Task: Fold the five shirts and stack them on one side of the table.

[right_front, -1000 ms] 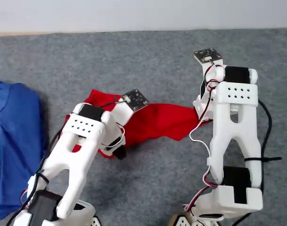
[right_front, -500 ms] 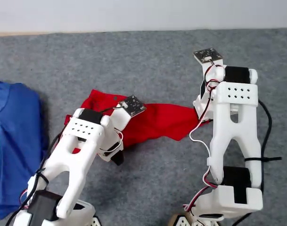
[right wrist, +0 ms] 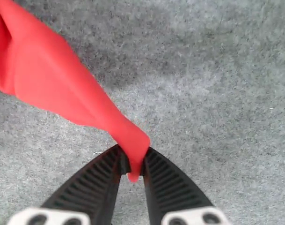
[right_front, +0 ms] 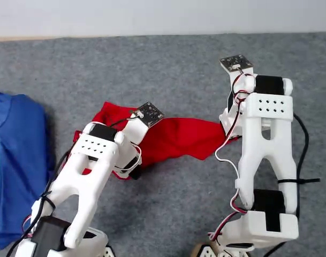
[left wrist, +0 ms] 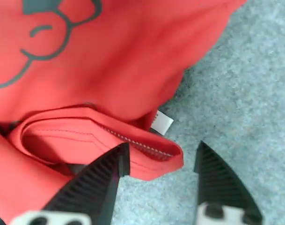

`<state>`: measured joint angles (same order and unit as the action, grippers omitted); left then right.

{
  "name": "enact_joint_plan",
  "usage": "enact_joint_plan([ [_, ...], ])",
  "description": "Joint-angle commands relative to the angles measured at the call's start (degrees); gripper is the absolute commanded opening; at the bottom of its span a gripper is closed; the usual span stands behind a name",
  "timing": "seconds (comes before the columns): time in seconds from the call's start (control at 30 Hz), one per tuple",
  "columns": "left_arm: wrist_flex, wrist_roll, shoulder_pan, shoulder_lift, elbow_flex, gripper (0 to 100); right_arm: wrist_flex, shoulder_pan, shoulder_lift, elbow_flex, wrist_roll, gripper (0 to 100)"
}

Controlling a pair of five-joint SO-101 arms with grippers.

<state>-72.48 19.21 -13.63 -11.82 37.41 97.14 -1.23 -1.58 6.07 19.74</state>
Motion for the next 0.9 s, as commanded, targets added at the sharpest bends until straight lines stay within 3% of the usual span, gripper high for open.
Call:
enact_joint_plan([
  [0.0, 1.0, -0.3, 0.5, -1.8, 0.6, 20, 0.5, -0.4, 3.4, 0.7, 0.1, 0.9],
  [0.43, 5.4, -0.5, 0.5, -1.8, 5.9, 20, 0.5, -0.4, 3.6, 0.7, 0.1, 0.9],
  [0.87, 2.5, -0.3, 0.4, -2.4, 2.4, 0, 0.6, -0.4, 3.8, 0.7, 0.2, 0.9],
])
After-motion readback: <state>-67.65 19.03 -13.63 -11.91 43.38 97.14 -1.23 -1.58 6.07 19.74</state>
